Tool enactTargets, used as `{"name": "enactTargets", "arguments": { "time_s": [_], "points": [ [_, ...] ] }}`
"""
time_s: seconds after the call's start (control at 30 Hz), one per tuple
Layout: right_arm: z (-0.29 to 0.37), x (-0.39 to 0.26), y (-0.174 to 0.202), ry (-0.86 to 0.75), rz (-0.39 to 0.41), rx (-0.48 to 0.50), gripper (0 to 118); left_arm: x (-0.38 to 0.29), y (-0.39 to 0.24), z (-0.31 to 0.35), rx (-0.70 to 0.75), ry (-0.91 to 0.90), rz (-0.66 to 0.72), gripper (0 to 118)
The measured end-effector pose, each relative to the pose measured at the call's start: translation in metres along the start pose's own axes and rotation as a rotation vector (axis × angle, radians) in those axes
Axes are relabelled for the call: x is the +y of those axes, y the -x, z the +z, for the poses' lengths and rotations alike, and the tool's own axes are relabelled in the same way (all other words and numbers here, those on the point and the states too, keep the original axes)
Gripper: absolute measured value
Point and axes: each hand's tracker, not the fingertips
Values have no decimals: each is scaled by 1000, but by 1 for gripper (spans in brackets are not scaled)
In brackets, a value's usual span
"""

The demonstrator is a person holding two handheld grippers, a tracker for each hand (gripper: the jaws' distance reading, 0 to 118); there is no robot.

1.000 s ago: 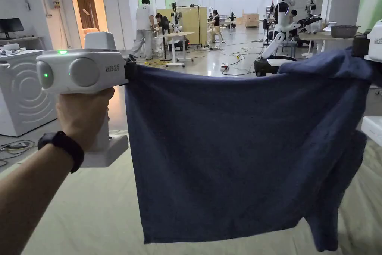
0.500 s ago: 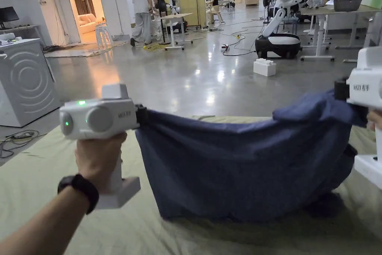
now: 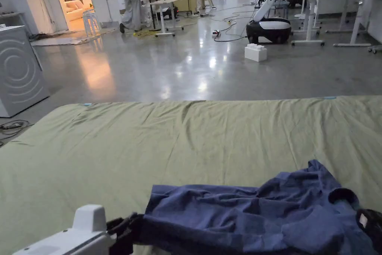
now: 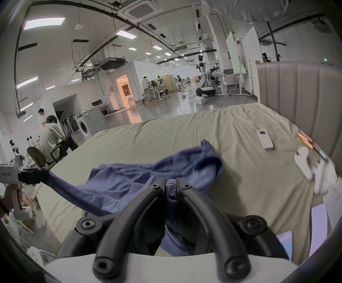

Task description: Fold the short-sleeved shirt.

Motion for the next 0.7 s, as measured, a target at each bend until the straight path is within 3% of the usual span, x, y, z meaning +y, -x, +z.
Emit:
{"name": "enactTargets", "arguments": {
  "time_s": [0.07, 0.2, 0.3, 0.63, 0.67, 0.7],
  "points": [
    [25, -24, -5, 10, -56, 8, 9, -28, 0, 21, -8, 11, 10, 5],
    [65, -60, -3, 37, -81, 12, 9, -71, 3, 48, -24, 17, 77, 5],
    [83, -75, 3, 72, -22, 12, 9, -96, 7, 56, -41, 49, 65, 5],
    [50, -137, -36, 270, -88, -48, 9, -168, 19, 38, -4, 218, 112, 5],
    [49, -139, -38, 273, -102, -51, 11, -171, 19, 36, 4, 223, 118, 10],
    [49, -141, -40, 274, -109, -58, 21, -174, 20, 35, 12, 223, 127, 21]
  ]
}}
